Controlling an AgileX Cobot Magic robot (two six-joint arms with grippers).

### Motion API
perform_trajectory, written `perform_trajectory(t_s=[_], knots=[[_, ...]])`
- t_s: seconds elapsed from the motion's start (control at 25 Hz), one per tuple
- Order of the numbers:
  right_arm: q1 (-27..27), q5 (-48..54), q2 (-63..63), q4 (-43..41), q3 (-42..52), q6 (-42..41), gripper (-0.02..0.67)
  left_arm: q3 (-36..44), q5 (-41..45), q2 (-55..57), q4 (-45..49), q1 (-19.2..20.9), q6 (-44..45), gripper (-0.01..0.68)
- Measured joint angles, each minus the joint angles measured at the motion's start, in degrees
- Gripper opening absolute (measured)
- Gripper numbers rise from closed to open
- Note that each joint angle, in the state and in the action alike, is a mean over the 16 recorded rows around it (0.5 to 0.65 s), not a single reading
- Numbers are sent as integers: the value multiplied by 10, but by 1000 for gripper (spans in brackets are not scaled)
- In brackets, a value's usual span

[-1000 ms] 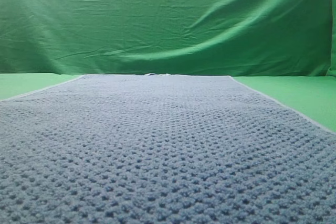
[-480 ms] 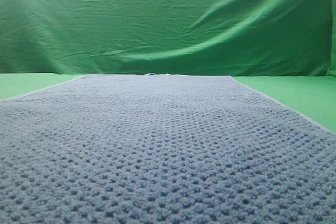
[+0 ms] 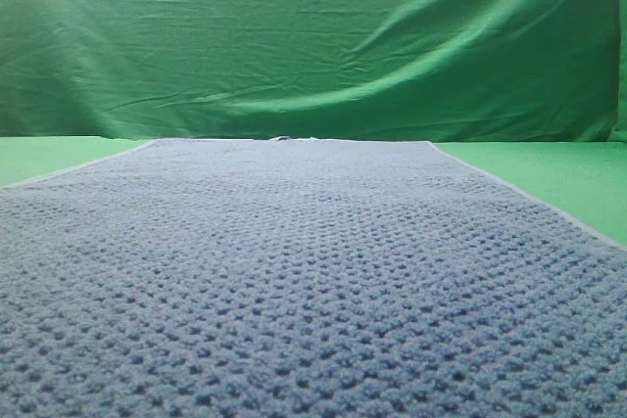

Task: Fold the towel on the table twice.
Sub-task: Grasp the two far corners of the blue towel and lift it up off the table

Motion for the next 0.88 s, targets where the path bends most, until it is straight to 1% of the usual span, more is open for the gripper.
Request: perform_trajectory(t_s=[0.24, 0.4, 0.6, 0.88], knots=[[0, -85, 0, 5, 0, 1, 0, 0, -87, 0, -82, 0, 2, 0], [0, -142, 0, 7, -1, 7, 0, -6, -120, 0, -102, 0, 4, 0], [0, -148, 2, 9, -29, 20, 0, -45, -98, 6, -100, 0, 19, 0], [0, -85, 40, 13, -114, 38, 0, -130, -27, 33, -96, 0, 53, 0]])
